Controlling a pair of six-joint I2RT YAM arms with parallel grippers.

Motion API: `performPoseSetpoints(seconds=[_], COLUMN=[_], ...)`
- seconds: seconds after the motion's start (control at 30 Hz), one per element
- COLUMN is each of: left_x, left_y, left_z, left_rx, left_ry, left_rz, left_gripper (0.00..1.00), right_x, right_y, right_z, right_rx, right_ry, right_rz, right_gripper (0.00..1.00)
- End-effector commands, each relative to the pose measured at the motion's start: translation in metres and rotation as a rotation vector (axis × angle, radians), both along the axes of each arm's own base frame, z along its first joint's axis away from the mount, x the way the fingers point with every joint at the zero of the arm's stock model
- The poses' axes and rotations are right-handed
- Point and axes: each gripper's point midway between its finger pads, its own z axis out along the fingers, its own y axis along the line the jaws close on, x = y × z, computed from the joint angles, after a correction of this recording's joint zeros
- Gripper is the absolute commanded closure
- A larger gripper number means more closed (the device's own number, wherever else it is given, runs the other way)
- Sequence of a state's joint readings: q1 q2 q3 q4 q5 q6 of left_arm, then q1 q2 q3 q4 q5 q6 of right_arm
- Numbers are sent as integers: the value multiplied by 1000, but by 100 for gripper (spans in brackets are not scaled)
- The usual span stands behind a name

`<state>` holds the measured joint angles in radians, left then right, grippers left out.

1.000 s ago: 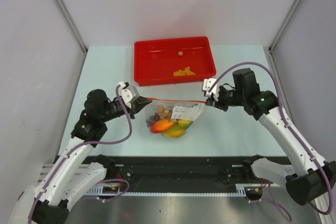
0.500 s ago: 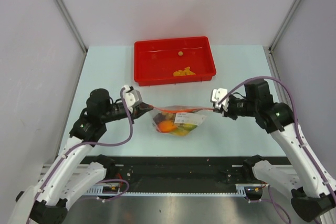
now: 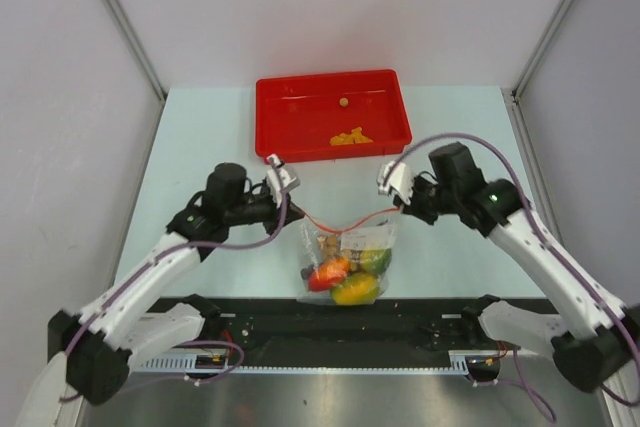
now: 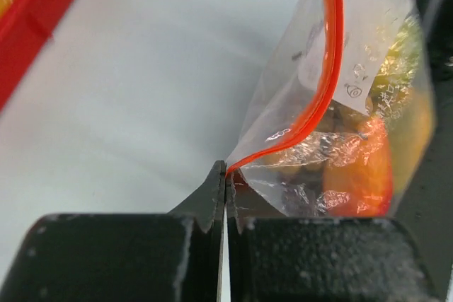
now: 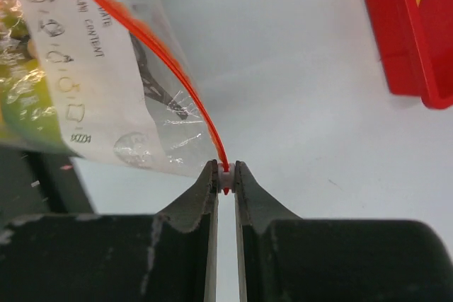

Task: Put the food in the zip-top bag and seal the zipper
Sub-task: Place the zipper food storage bag at the center of the board.

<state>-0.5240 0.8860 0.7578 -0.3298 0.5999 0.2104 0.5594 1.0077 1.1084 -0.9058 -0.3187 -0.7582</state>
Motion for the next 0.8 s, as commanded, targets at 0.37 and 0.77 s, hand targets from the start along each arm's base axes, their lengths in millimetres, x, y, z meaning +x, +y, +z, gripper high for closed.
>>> performPoseSetpoints(seconds=[0.37, 0.77], left_x=[98, 90], left_y=[19, 105], left_z=[-20, 64], left_rx=[2, 35], left_ry=[131, 156], left_rz=[315, 622], left_gripper=[21, 0], right_x=[121, 81], right_y=[24, -62], right_z=[-10, 75], right_rx=[99, 363], right_ry=[-133, -137], right_rz=[-179, -530], right_gripper=[27, 3])
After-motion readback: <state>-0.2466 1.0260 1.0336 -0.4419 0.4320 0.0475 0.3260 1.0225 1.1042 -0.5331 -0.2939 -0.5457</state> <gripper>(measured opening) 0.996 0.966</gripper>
